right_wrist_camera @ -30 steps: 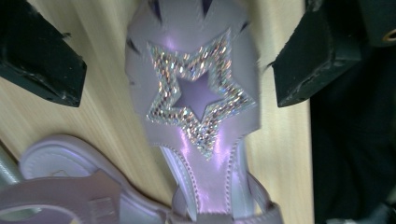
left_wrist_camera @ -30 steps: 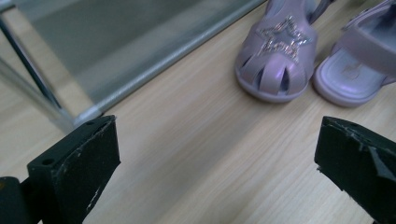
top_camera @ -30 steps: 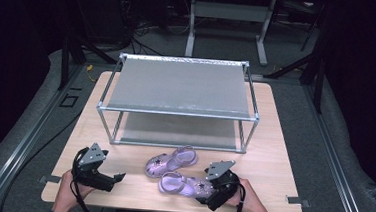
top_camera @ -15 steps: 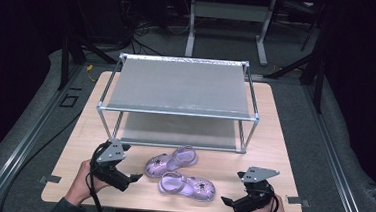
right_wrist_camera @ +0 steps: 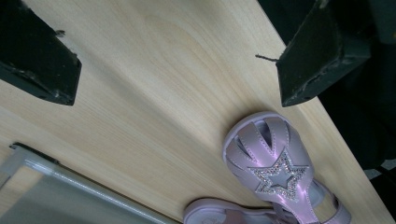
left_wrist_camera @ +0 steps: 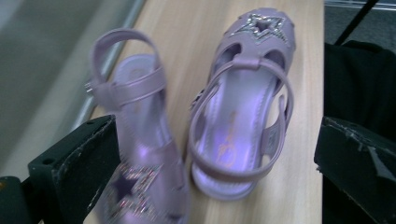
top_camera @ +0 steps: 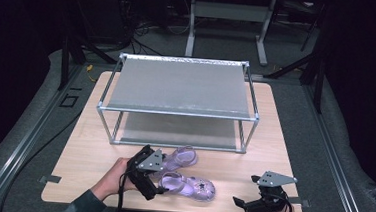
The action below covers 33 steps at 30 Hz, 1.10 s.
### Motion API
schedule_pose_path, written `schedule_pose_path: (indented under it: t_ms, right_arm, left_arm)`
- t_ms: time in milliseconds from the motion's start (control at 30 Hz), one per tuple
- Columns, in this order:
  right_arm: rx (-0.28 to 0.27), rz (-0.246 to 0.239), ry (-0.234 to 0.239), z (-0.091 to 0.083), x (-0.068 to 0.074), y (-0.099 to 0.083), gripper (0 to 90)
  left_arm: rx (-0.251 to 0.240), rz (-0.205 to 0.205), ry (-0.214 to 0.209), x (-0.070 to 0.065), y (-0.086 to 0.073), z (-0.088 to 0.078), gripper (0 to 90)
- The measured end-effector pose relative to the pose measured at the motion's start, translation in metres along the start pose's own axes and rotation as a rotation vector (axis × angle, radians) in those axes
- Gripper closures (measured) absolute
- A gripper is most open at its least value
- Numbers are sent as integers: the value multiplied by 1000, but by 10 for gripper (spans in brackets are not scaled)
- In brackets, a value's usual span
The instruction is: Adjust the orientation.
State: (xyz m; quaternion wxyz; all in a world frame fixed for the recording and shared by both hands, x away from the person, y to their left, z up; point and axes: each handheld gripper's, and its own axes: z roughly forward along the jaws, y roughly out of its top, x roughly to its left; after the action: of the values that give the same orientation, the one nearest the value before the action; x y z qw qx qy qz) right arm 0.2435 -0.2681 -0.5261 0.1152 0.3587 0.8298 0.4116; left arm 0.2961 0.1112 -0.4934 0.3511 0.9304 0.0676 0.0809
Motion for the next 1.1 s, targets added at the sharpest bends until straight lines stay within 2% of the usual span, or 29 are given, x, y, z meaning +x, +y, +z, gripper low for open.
schedule_pose_path:
  t_ms: [267, 333, 400, 500, 667, 700, 867, 933, 1100]
  right_arm:
    - [21, -1, 3, 2, 2, -3, 0]
    - [5, 3, 7, 3, 2, -4, 0]
    - [24, -1, 4, 3, 2, -4, 0]
    - [23, -2, -2, 5, 3, -5, 0]
    - [29, -2, 1, 6, 4, -6, 0]
    - [30, -2, 2, 6, 4, -6, 0]
    - [34, -8, 1, 6, 4, -6, 0]
    - [33, -7, -1, 6, 5, -6, 0]
    - [32, -7, -5, 6, 5, -6, 0]
  left_arm:
    - [16, 26, -68, -5, 6, 22, 51]
    - [21, 27, -76, -5, 6, 27, 78]
    - [29, 28, -85, -5, 6, 32, 96]
    - [39, 28, -101, -4, 5, 38, 143]
    - [58, 24, -81, -4, 4, 44, 218]
    - [58, 24, -71, -5, 3, 45, 219]
    - [97, 16, -80, -5, 0, 49, 230]
    - [97, 17, -76, -6, -2, 51, 229]
    - [117, 20, -39, -11, 0, 52, 246]
